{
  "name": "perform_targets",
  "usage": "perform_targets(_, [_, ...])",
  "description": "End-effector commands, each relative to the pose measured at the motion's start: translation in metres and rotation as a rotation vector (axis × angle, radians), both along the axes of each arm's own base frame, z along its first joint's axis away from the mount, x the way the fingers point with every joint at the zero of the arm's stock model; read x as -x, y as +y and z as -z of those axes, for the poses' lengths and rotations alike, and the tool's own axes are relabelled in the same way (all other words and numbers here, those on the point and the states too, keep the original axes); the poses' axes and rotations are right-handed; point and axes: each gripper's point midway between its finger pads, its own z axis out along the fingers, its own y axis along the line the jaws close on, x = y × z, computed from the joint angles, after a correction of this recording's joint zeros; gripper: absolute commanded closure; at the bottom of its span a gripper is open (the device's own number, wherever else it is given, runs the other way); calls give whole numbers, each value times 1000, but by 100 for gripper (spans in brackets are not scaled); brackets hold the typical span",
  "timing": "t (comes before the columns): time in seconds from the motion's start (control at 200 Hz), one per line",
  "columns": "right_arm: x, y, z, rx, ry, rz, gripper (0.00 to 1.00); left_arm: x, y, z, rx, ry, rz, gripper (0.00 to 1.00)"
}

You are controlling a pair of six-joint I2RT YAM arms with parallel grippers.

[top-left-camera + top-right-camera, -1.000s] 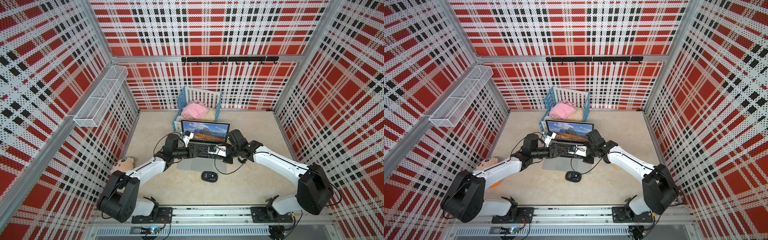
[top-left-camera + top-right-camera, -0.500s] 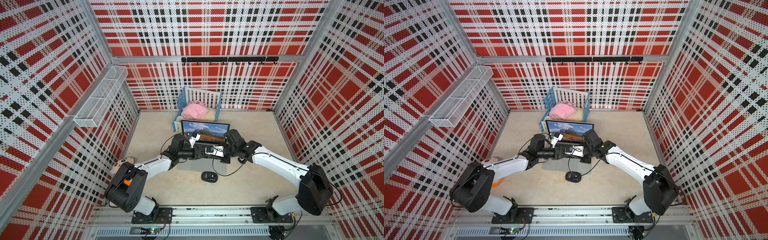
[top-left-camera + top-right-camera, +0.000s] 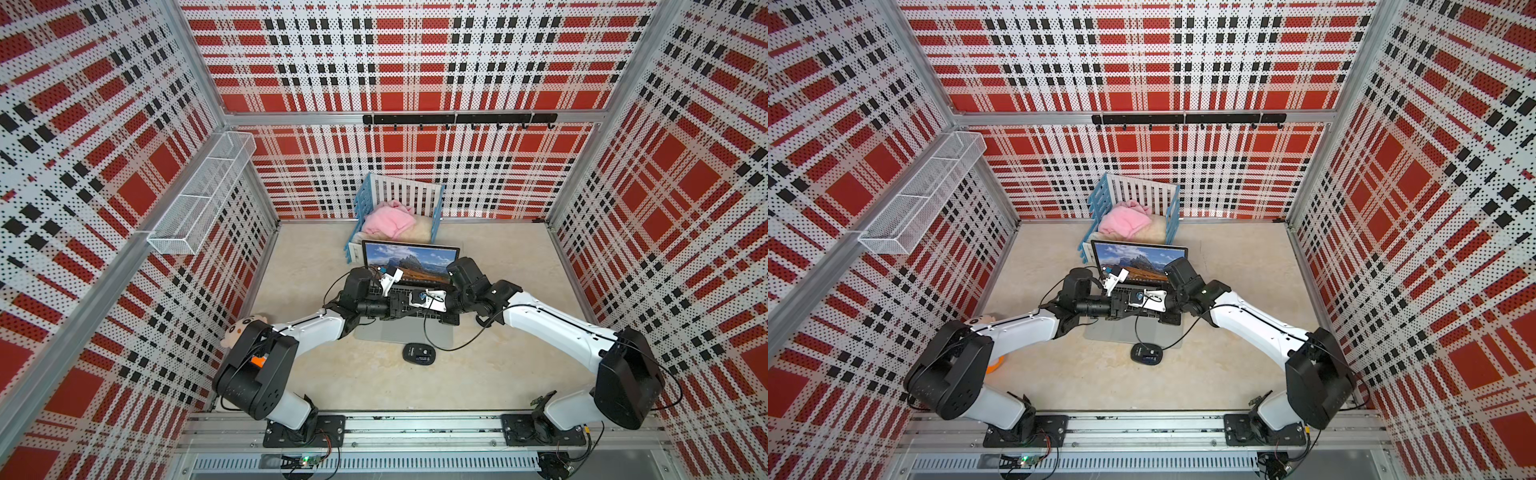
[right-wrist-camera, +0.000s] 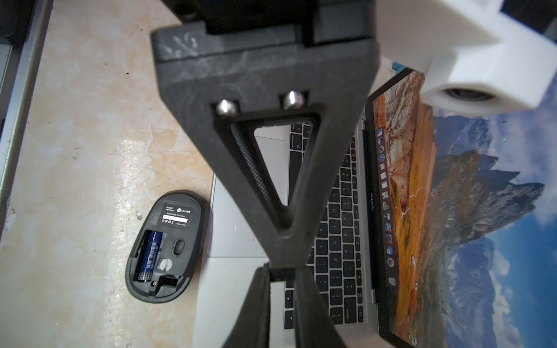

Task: Remove the wireless mouse receiver from the laptop
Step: Move the mouse to the center of the board.

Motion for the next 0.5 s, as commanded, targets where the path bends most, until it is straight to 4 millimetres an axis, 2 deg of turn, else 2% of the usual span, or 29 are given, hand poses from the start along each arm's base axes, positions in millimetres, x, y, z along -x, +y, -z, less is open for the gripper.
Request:
perform_targets(0.0, [-2,6,-5,-13,-4,2,92,2,-6,-6,17,-31,34,69])
perform_targets(0.185, [-3,6,-5,-11,-4,4,92,3,-7,-7,20,-34,42,81])
perform_targets(0.241, [-2,7,-4,-9,-3,4,92,4,-7,-6,19,-33,43,89])
perform_targets(0.381, [-1,8,-3,-8,-1,2,91,5,-7,-5,20,-33,49,100])
perform_targets(0.426, [-1,9,-2,-8,3,1,87,5,-7,-5,21,-36,51,100])
perform_targets(0.496, [-3,9,-2,-12,3,15,73,4,-5,-6,21,-39,45,100])
